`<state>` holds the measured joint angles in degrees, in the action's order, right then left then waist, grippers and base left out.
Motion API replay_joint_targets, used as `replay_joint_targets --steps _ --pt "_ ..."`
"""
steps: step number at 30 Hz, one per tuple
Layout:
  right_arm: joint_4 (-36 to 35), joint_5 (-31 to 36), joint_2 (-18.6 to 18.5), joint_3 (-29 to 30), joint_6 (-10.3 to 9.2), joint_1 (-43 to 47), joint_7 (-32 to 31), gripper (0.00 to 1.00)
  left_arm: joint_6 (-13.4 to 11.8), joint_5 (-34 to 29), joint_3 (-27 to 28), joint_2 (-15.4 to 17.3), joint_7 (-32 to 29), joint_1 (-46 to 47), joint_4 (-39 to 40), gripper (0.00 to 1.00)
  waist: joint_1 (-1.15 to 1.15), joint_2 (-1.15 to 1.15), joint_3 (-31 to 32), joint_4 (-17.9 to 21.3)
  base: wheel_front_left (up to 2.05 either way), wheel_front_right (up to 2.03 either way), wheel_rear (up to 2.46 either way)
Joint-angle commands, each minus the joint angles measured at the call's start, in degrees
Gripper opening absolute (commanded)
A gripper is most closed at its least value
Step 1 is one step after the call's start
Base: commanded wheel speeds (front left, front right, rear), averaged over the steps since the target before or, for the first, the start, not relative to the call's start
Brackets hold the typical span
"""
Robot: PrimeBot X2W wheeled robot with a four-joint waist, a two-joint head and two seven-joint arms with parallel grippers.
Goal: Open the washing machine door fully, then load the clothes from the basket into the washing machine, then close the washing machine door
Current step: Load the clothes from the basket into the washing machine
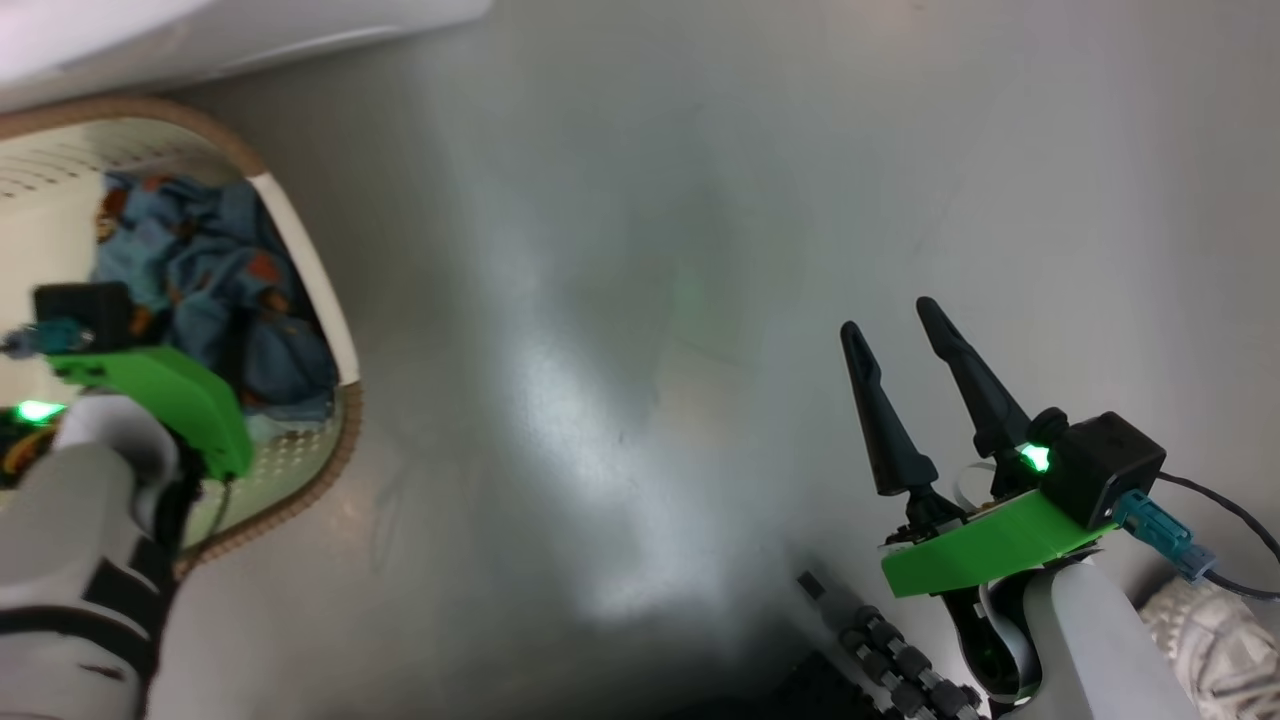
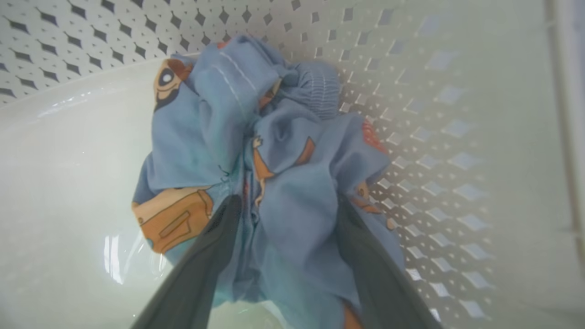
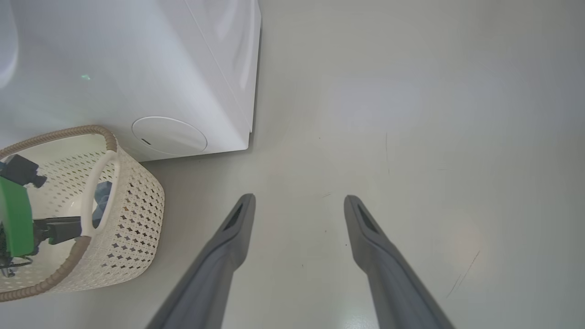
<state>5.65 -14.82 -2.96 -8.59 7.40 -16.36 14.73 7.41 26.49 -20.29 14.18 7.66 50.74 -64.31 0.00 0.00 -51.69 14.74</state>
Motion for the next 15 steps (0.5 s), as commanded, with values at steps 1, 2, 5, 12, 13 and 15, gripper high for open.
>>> replay_joint_targets --steps 1,2,5,12,13,15 --pt "-1.25 -0.81 0.08 -1.44 0.09 1.72 0.27 1.0 0.01 0.1 0.84 2.69 -0.25 -0.41 -0.44 1.0 0.0 0.0 -1.65 1.42 0.0 0.0 0.0" --pt "-1.39 -0.97 0.08 -1.63 0.09 1.74 0.27 1.0 -0.38 -0.1 0.71 3.0 -0.45 0.35 -1.13 1.0 0.0 0.0 -2.02 1.65 0.0 0.0 0.0" --pt "-1.65 -1.33 0.08 -2.0 0.09 2.14 0.27 1.0 -2.14 -1.12 0.01 3.59 -0.3 2.31 -2.85 1.0 0.0 0.0 -2.74 1.98 0.0 0.0 0.0" --pt "-2.98 -1.34 0.08 -2.14 0.09 3.25 0.27 1.0 -5.71 -3.37 -2.04 3.92 -0.61 6.13 -5.68 1.0 0.0 0.0 -4.21 1.97 0.0 0.0 0.0" --pt "-3.23 -1.28 0.08 -2.08 0.09 3.51 0.27 1.0 -6.15 -3.7 -2.38 3.89 -0.56 6.51 -5.94 1.0 0.0 0.0 -4.28 1.87 0.0 0.0 0.0" --pt "-3.77 -1.24 0.08 -1.95 0.09 4.03 0.27 1.0 -6.75 -4.22 -2.97 3.84 -0.41 7.18 -6.38 1.0 0.0 0.0 -4.43 1.67 0.0 0.0 0.0"
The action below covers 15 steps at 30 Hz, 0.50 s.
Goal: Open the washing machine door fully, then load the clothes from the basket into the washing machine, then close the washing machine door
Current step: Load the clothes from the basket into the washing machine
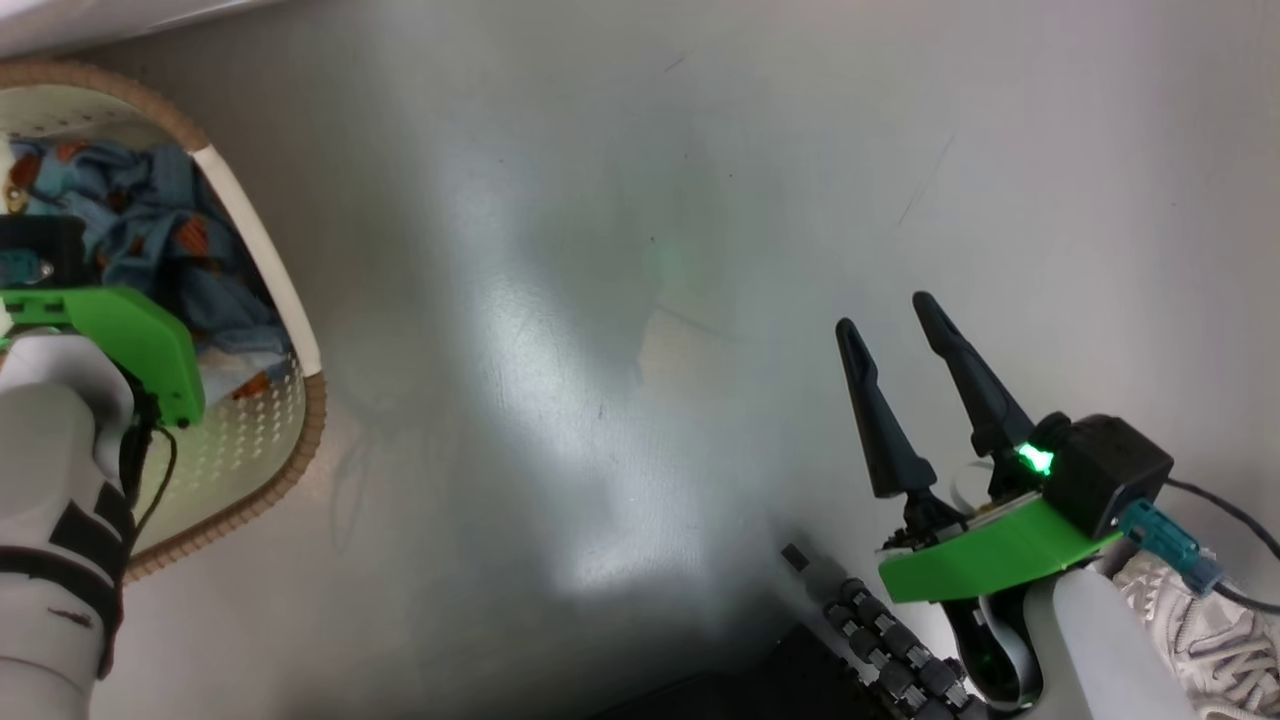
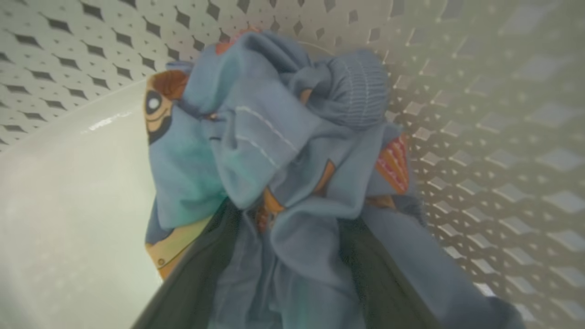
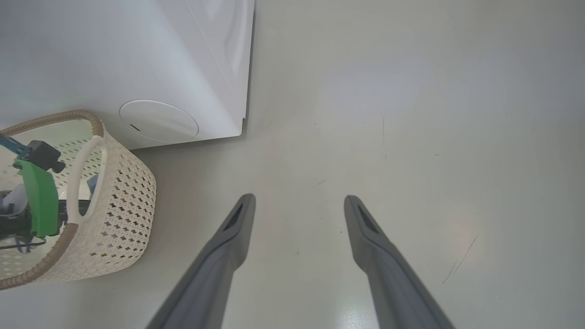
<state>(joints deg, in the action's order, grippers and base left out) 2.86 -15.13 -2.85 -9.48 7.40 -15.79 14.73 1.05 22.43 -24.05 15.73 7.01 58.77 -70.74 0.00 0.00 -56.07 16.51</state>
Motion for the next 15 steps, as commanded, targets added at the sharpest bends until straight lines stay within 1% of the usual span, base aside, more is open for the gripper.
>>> replay_joint_targets --steps 1,4,6,11,15 --pt "-1.17 -0.97 -0.03 -1.04 0.09 3.73 0.27 1.0 -0.77 -0.37 0.56 2.29 0.31 -0.52 -0.17 1.0 0.0 0.0 -0.12 -0.23 0.0 0.0 0.0" --pt "-1.56 -0.88 -0.03 -0.97 0.09 4.17 0.27 1.0 -1.23 -0.64 0.08 2.25 0.54 0.2 -0.74 1.0 0.0 0.0 -0.35 -0.51 0.0 0.0 0.0" --pt "-1.66 -0.86 -0.03 -0.95 0.09 4.01 0.27 1.0 -1.25 -0.67 -0.17 2.16 0.55 0.26 -1.11 0.0 0.0 0.0 -0.29 -0.69 0.0 0.0 0.0" --pt "-1.89 -0.79 -0.03 -0.54 0.09 2.47 0.27 1.0 -0.83 0.03 -0.17 1.77 1.41 -0.67 -1.74 0.0 0.0 0.0 0.85 -1.1 0.0 0.0 0.0" --pt "-1.75 -0.41 -0.03 0.78 0.09 1.22 0.27 1.0 -0.2 1.18 0.31 1.07 4.44 -3.02 -2.01 0.0 0.0 0.0 3.98 -2.16 0.0 0.0 0.0"
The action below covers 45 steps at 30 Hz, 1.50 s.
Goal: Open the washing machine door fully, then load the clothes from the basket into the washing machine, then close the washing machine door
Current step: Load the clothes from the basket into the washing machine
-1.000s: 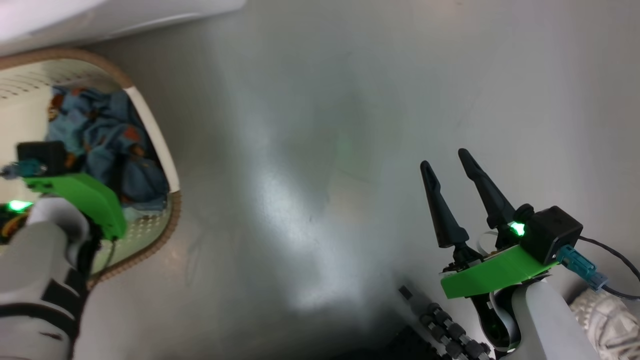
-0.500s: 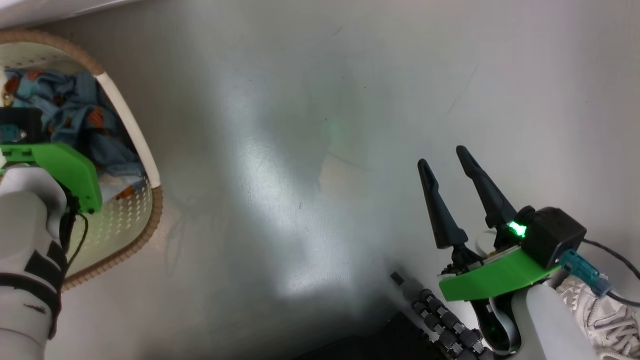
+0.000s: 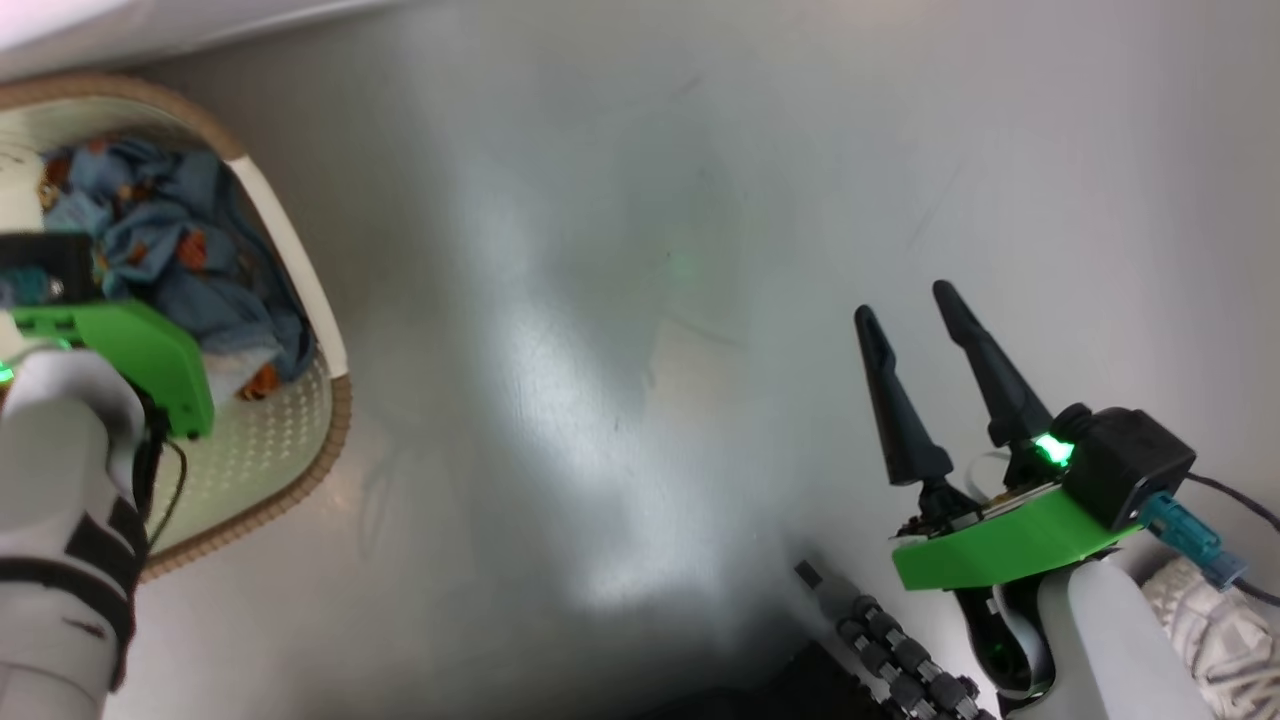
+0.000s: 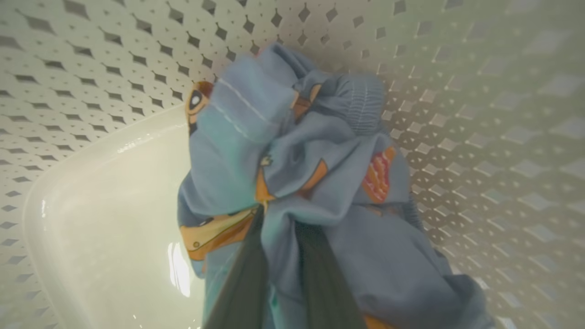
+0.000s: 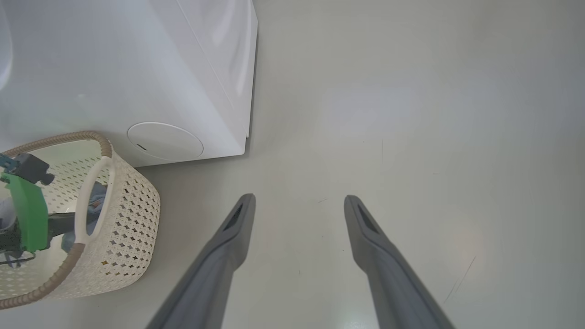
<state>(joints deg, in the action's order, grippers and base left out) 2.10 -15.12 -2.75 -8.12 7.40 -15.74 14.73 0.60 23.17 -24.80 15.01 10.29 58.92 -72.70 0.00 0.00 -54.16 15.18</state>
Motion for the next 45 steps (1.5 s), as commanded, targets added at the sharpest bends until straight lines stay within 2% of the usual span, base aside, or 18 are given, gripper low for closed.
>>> replay_joint_targets --steps 1,11,21,30,31,45 --pt "-0.93 -0.37 -0.13 -0.27 0.09 1.01 0.27 1.0 0.36 0.61 1.13 1.68 1.86 -3.71 -0.04 0.0 0.0 0.0 2.85 -1.03 0.0 0.0 0.0" --pt "0.72 1.11 -0.13 1.66 0.09 0.04 0.27 1.0 0.98 2.28 2.97 -0.05 4.65 -10.46 5.38 0.0 0.0 0.0 10.99 -4.09 0.0 0.0 0.0" --pt "2.74 3.27 -0.13 2.81 0.09 1.71 0.27 1.0 -0.93 1.15 10.01 -1.45 4.7 -25.17 24.57 0.0 0.0 0.0 21.12 -8.34 0.0 0.0 0.0" --pt "5.0 3.94 -0.13 3.41 0.09 4.91 0.27 1.0 -1.98 -3.28 16.55 -2.76 4.7 -36.5 39.66 0.0 0.0 0.0 30.48 -11.49 0.0 0.0 0.0" --pt "5.35 4.08 -0.21 3.63 0.09 5.7 0.27 1.0 -2.16 -4.3 17.78 -3.37 4.7 -38.58 43.12 0.0 0.0 0.0 32.35 -12.13 0.0 0.0 0.0" --pt "7.2 3.86 -0.91 3.22 0.09 10.81 0.27 1.0 -1.38 -11.07 23.24 -6.71 4.71 -47.9 61.8 0.0 0.0 0.0 44.14 -15.58 0.0 0.0 0.0"
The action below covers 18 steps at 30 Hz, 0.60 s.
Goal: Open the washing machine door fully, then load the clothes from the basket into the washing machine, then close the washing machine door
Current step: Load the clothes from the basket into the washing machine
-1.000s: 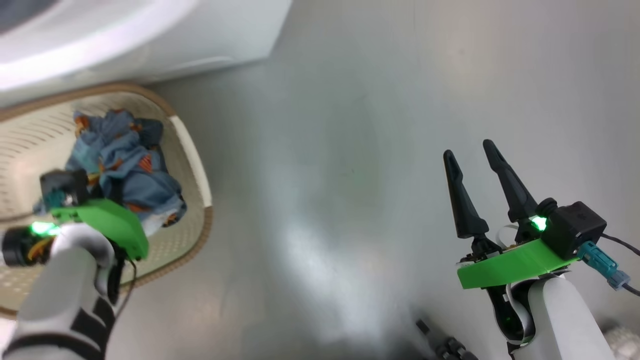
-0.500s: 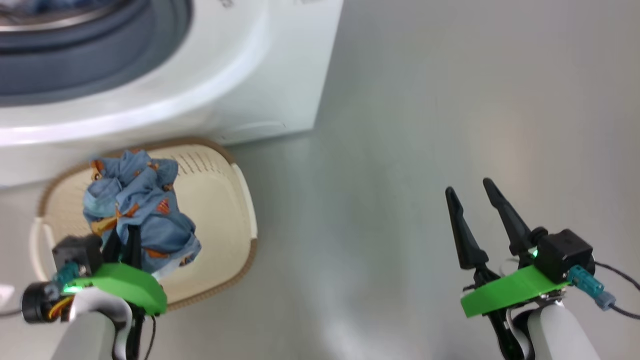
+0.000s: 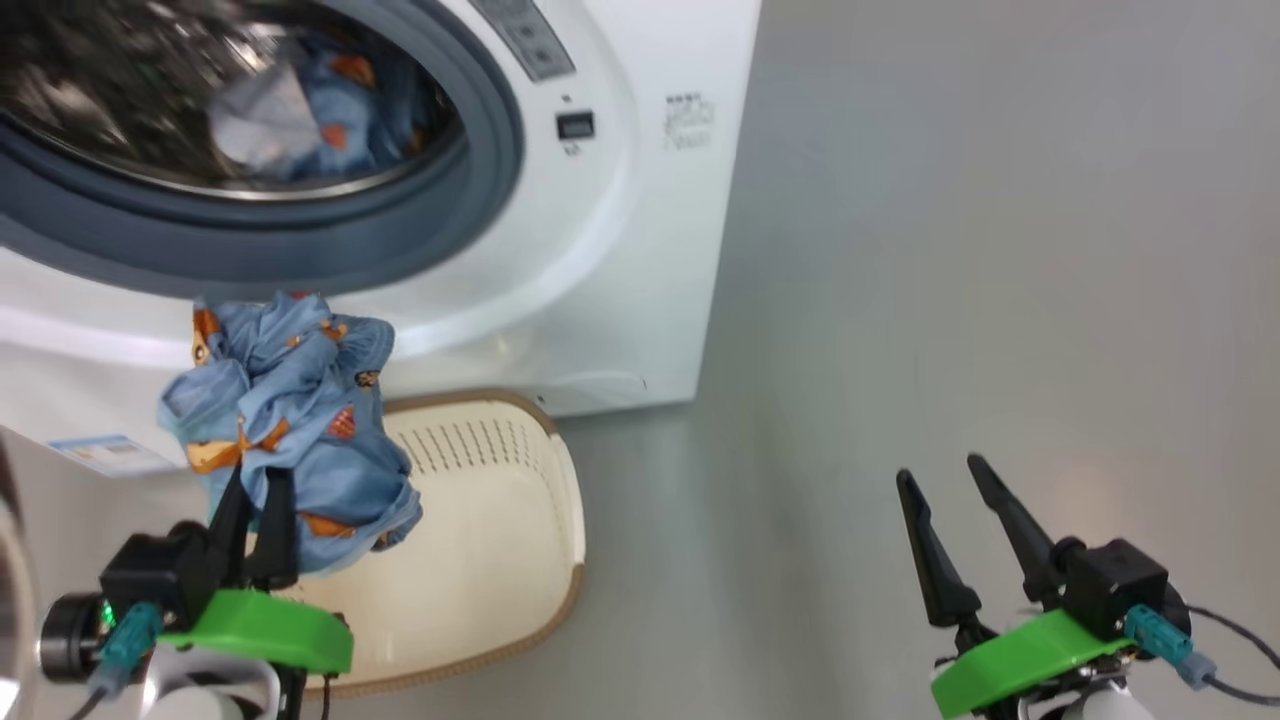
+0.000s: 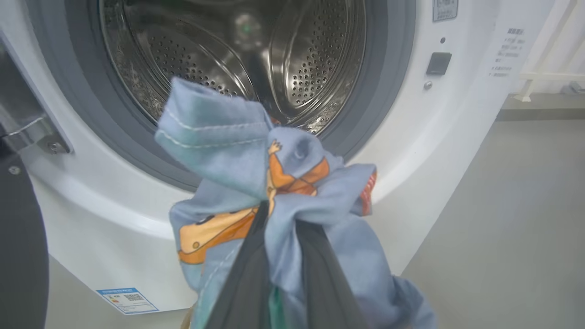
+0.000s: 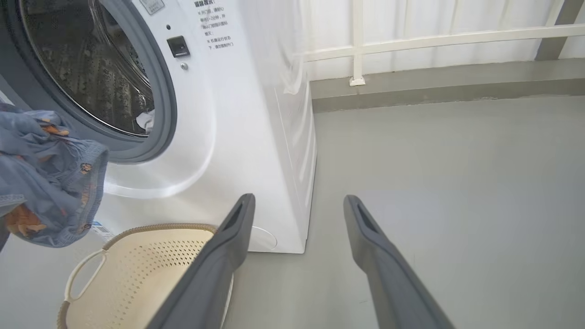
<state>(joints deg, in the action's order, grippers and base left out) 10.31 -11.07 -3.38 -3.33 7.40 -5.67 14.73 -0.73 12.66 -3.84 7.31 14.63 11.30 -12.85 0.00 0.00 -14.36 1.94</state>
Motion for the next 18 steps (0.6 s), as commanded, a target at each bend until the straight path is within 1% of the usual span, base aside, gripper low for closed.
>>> replay_joint_targets --steps 1,8,18 --pt "-0.94 -0.25 -0.32 -1.58 0.09 1.06 0.27 1.0 -0.08 -0.97 2.66 0.95 0.37 -0.91 2.99 0.0 0.0 0.0 4.99 -2.46 0.0 0.0 0.0" --pt "-0.89 -0.43 -0.44 -1.52 0.09 2.98 0.27 1.0 -0.43 -3.39 5.29 0.92 0.37 -5.75 9.61 0.0 0.0 0.0 8.49 -2.82 0.0 0.0 0.0" --pt "-1.93 0.97 -0.72 -1.04 0.09 4.63 0.27 1.0 -0.14 -5.02 7.76 1.17 0.37 -12.03 13.81 0.0 0.0 0.0 10.91 -2.71 0.0 0.0 0.0"
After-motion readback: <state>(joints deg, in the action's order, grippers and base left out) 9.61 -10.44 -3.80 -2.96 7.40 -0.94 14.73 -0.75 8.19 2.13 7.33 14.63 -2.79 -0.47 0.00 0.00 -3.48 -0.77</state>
